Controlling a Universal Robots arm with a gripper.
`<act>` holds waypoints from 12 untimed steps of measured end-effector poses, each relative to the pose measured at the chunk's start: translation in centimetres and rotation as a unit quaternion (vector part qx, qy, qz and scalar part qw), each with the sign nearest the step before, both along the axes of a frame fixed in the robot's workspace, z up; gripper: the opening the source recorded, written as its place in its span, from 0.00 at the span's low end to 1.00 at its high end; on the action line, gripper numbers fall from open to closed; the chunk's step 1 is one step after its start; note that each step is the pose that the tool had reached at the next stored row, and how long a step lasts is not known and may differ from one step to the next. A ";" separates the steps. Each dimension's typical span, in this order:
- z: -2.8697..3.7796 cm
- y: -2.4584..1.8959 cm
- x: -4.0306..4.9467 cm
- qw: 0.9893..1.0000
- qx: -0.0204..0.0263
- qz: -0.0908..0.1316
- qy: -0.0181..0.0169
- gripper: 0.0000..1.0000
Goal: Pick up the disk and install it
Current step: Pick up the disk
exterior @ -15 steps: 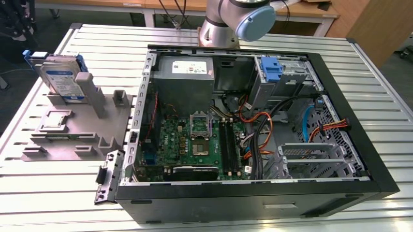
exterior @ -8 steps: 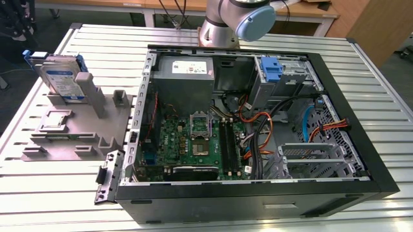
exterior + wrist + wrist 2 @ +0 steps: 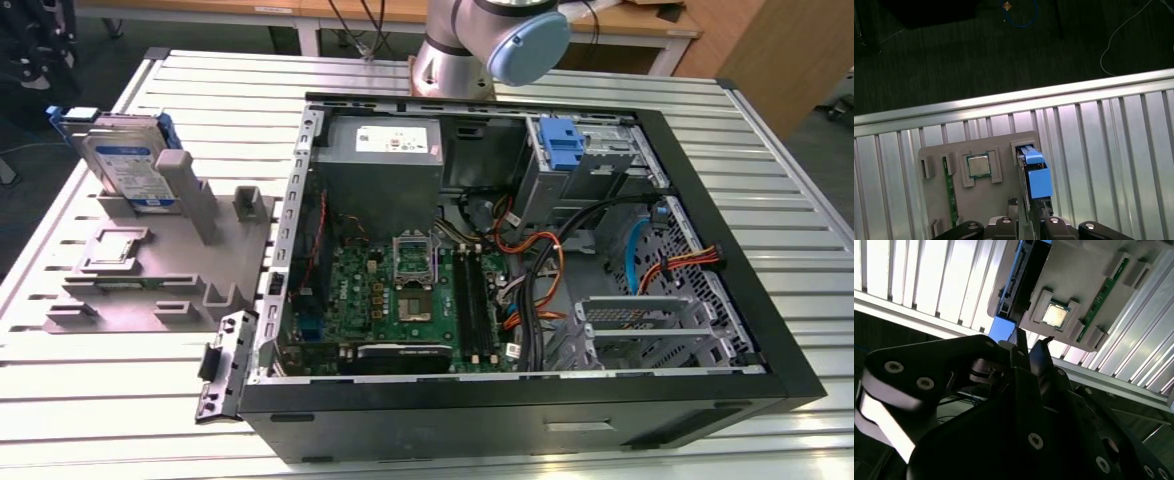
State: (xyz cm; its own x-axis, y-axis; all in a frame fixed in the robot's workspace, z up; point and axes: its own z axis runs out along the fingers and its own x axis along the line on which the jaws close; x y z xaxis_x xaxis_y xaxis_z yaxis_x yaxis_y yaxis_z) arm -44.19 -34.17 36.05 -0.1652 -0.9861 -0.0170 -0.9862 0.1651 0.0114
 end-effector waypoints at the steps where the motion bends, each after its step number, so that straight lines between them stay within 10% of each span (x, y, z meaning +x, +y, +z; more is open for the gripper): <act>1: 0.00 0.00 0.00 1.000 0.000 0.000 0.000 0.31; 12: -1.39 0.00 -0.21 1.000 0.005 0.017 0.000 0.55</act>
State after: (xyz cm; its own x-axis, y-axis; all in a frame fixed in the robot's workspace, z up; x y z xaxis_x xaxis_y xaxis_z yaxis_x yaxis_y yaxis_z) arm -44.40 -34.17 34.66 -0.1308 -0.9910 -0.0274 -0.9914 0.1305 0.0128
